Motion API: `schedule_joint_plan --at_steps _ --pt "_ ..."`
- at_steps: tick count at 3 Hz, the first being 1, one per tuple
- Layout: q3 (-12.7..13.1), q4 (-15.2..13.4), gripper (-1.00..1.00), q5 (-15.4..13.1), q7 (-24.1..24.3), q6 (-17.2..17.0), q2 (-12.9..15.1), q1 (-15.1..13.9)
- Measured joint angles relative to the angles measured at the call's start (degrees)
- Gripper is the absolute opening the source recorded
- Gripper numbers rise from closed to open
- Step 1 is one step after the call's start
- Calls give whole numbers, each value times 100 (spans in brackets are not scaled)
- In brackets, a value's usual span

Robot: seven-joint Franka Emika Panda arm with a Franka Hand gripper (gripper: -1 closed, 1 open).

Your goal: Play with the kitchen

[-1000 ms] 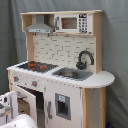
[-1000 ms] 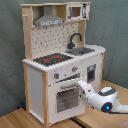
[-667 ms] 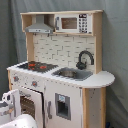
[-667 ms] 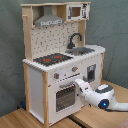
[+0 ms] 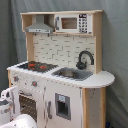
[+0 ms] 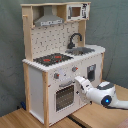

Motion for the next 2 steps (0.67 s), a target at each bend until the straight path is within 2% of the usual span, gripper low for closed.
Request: schedule_joint_plan --at_steps 2 --pt "-223 -636 100 -4 -325 -349 0 908"
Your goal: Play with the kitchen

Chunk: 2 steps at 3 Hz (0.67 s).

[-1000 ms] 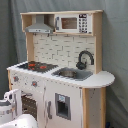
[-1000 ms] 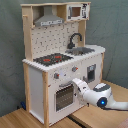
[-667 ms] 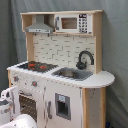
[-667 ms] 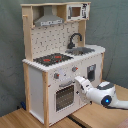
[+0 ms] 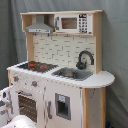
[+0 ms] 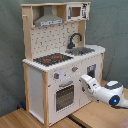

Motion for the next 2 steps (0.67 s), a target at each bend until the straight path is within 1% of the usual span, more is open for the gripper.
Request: schedule_joint_plan --at_steps 1,2 --pt "-142 -173 100 0 -566 -5 0 164" --pt "-308 -251 100 0 -1110 -5 0 194"
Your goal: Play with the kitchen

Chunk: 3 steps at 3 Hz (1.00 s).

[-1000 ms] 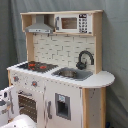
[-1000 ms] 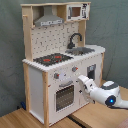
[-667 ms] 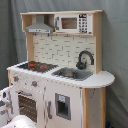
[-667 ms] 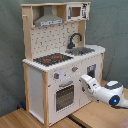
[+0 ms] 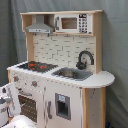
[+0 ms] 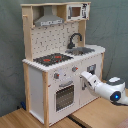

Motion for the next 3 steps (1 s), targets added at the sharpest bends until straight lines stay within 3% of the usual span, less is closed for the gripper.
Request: schedule_joint_plan --at_steps 3 --pt "-519 -39 100 -1 -1903 74 1 98"
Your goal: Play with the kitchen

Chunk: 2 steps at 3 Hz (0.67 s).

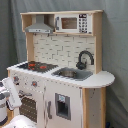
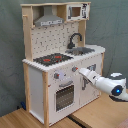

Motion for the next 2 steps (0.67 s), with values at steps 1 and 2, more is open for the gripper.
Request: schedule_joint_plan --at_steps 1,2 --pt "-9 -3 100 -37 -666 14 -7 115" --pt "-11 -44 100 -75 -1248 23 -21 202"
